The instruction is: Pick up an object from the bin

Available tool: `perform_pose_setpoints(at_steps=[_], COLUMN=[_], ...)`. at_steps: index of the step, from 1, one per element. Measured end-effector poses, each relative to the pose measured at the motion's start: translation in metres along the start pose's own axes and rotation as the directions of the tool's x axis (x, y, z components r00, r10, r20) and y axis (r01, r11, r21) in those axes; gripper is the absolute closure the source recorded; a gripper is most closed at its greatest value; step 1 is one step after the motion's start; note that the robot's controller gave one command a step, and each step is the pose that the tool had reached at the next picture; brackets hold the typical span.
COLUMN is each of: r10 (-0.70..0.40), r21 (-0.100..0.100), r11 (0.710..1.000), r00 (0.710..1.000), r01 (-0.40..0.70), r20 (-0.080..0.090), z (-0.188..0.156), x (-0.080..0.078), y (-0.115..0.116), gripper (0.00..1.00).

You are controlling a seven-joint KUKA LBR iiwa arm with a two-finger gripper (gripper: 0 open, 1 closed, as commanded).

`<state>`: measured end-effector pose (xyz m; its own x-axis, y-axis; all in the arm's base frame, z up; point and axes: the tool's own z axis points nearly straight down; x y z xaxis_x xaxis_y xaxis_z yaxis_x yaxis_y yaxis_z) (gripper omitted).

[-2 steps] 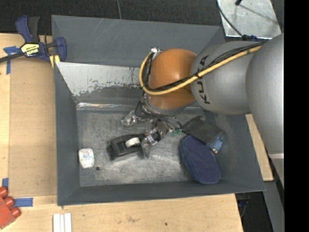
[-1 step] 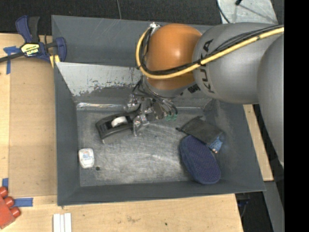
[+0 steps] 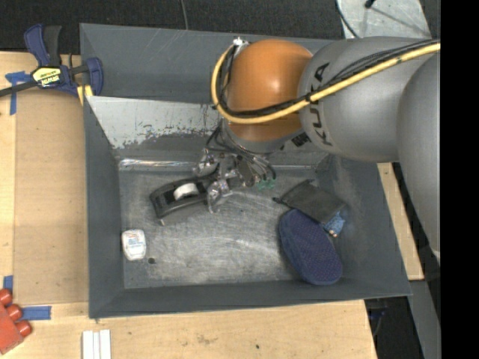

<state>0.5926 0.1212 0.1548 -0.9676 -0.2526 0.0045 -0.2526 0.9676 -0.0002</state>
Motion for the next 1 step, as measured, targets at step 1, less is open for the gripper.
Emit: perform_pose_setpoints(at_steps=[1], r10=[-0.051], r21=[0.003], r11=[0.999], r00=[0.999], r01=[0.051], r20=[0.009], z=[-0.0945], x=[0.0024], y=[-0.0179], gripper=[1.0])
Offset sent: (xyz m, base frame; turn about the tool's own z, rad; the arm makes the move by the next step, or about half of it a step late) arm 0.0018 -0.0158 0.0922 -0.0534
